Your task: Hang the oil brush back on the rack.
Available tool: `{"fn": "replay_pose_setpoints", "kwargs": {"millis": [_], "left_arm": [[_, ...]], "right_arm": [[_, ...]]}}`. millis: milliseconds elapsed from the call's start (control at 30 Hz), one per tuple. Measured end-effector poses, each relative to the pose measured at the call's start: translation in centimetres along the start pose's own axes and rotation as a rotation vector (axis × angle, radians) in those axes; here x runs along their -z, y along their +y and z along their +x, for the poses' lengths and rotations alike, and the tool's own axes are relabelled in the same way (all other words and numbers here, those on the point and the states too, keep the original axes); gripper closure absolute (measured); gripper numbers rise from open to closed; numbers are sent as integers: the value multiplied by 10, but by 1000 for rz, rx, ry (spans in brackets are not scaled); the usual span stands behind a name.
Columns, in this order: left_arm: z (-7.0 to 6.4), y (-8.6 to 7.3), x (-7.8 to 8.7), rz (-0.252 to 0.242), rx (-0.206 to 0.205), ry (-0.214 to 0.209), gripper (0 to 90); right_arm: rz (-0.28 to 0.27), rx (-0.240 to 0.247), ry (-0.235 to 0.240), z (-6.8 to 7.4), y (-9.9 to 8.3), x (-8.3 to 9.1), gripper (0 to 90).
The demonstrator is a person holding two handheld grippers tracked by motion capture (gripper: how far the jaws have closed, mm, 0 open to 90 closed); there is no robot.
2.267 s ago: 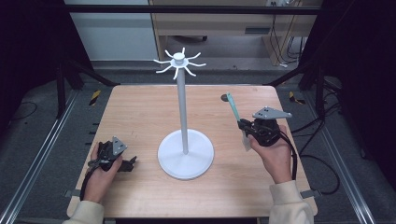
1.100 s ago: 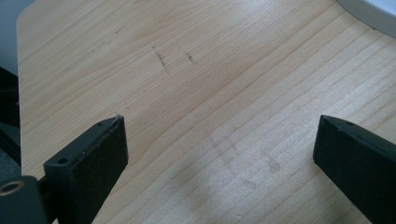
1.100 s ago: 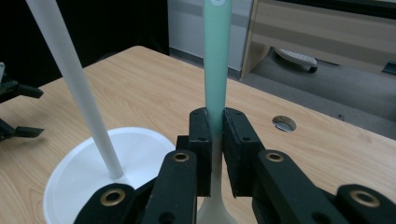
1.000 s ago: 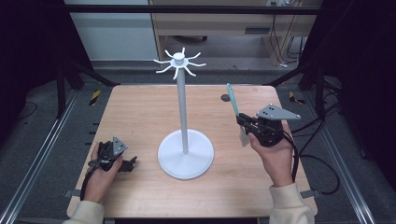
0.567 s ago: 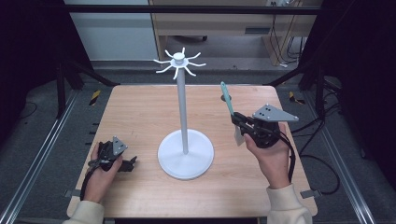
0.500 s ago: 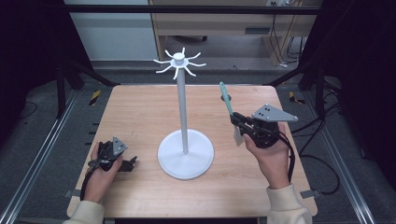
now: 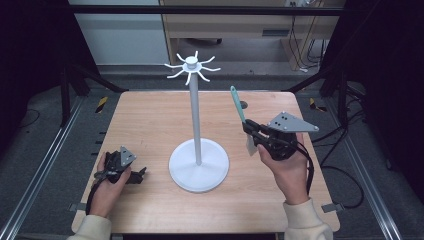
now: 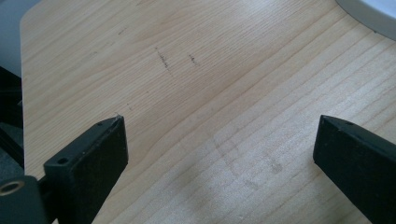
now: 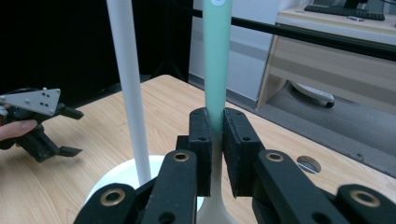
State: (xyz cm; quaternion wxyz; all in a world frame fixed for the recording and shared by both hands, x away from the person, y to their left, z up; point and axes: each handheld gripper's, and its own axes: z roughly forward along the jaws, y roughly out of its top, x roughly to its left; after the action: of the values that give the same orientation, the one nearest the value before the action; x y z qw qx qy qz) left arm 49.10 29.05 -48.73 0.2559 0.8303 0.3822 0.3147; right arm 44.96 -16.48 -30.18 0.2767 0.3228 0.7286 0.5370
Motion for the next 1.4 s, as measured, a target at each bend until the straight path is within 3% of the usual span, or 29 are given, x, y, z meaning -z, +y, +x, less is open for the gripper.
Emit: {"fn": "replay_pose_setpoints", "kwargs": {"millis": [433, 933, 1400], "left_arm": [[2, 0, 2, -24, 23, -3, 27], [8, -2, 4, -67, 106, -41, 27], [8, -2, 4, -64, 106, -45, 27]], "right_arm": [[-60, 10, 21, 11, 12, 9, 822], [-115, 10, 62, 24, 22, 11, 822], [-159, 16, 104, 34, 36, 17, 822]]}}
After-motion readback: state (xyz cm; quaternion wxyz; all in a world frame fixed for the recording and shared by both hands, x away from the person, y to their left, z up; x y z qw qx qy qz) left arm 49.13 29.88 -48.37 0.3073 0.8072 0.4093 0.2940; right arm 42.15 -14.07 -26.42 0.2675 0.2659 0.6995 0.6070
